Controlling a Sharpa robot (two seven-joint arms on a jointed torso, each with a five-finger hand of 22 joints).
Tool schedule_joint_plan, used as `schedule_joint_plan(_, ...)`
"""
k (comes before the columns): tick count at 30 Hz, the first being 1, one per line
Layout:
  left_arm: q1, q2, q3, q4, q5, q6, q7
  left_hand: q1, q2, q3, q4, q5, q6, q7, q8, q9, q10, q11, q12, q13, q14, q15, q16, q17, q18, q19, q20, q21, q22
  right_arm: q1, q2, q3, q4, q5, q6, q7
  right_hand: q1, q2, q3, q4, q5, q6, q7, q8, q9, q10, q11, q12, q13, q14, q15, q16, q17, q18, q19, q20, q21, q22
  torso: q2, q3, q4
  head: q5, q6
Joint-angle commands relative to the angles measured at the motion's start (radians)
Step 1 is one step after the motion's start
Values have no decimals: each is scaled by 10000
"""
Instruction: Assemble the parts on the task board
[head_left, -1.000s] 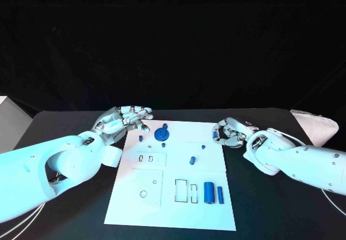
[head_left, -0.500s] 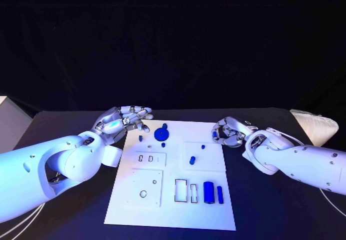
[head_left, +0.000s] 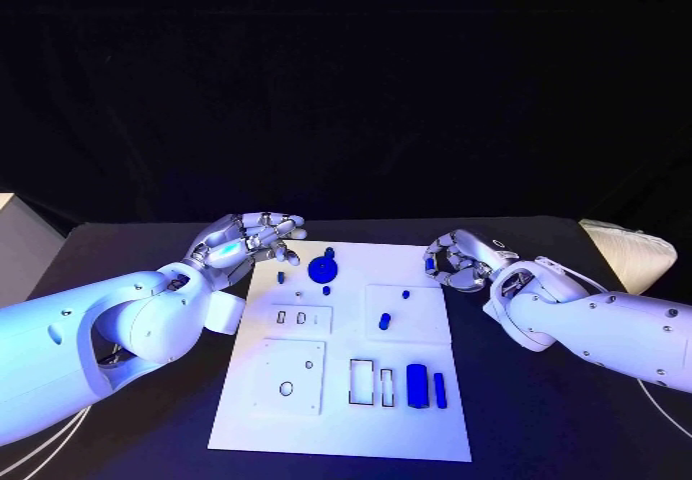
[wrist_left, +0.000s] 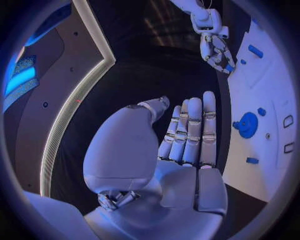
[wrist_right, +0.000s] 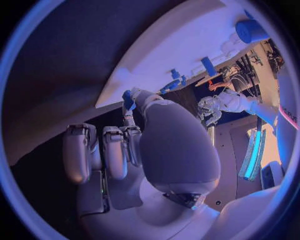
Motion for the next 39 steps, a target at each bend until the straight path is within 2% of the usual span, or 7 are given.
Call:
schedule_joint_plan(1,4,40,6,-42,40,172,42,0,34,48,-19,-6,-31,59,40,8,-52,10,42,8,-43,5,65,-12,128,-86,-13,41,12,174,-63,6,426,-70,-252,-703,-89,51,64,19,-95,3,-25,202,171,329,-60,25,1868,983,-71,50,2470,-70,475,-43,40,1655,-45,-30,-36,1,25)
schedule_joint_plan(10,5,178,6,-317,41,144,69,0,34,48,-19,-6,-31,59,40,8,-52,10,42,8,-43,5,65,-12,128,-86,-13,41,12,485,244,7,1791,-246,-284,-1803,-91,57,155,-9,-138,-25,-35,253,186,338,-66,31,1876,980,-73,45,2459,-85,504,-45,97,1705,-191,-87,-118,242,68)
schedule_joint_plan(16,4,231,5,-449,41,144,91,7,38,56,-26,-6,-28,57,48,13,-43,7,56,16,-41,2,72,-19,129,-91,-13,53,19,418,1040,0,2284,-690,-289,-2377,-87,59,168,-17,-131,-28,-35,259,188,335,-67,27,1873,976,-74,38,2443,-83,500,-46,87,1698,-297,-114,-79,348,-42)
schedule_joint_plan(27,3,256,1,-569,41,145,100,7,38,56,-26,-6,-28,57,48,13,-43,7,56,16,-41,2,72,-19,129,-91,-13,53,19,-20,2563,-64,2024,-1502,-63,-3028,-146,22,180,-6,-135,-58,-21,277,192,310,-58,-4,1846,962,-73,13,2388,-66,469,-48,19,1645,-396,-200,-125,555,-190)
schedule_joint_plan(32,3,266,0,-554,41,143,93,7,38,56,-26,-6,-28,57,48,13,-43,7,56,16,-41,2,72,-19,129,-91,-13,53,19,-171,3047,-70,1794,-1699,-10,-3221,-205,-2,185,15,-163,-83,-14,290,194,292,-52,-26,1828,959,-68,6,2373,-61,462,-46,0,1632,-394,-221,-96,560,-232)
schedule_joint_plan(35,3,269,-1,-504,41,154,85,7,38,56,-26,-6,-28,57,48,13,-43,7,56,16,-41,2,72,-19,129,-91,-13,53,19,-262,3263,-73,1694,-1820,-95,-3410,-235,-16,191,22,-148,-74,-20,315,202,257,-53,-66,1793,955,-67,-1,2358,-56,452,-45,-24,1615,-390,-228,-69,566,-289)
schedule_joint_plan(39,3,266,-1,-449,41,168,70,7,38,56,-26,-6,-28,57,48,13,-43,7,56,16,-41,2,72,-19,129,-91,-13,53,19,-369,3492,-84,1570,-1898,-81,-3518,-277,-37,192,35,-140,-62,-27,344,212,251,-57,-75,1787,955,-69,-2,2356,-56,454,-46,-22,1618,-380,-202,-75,606,-321)
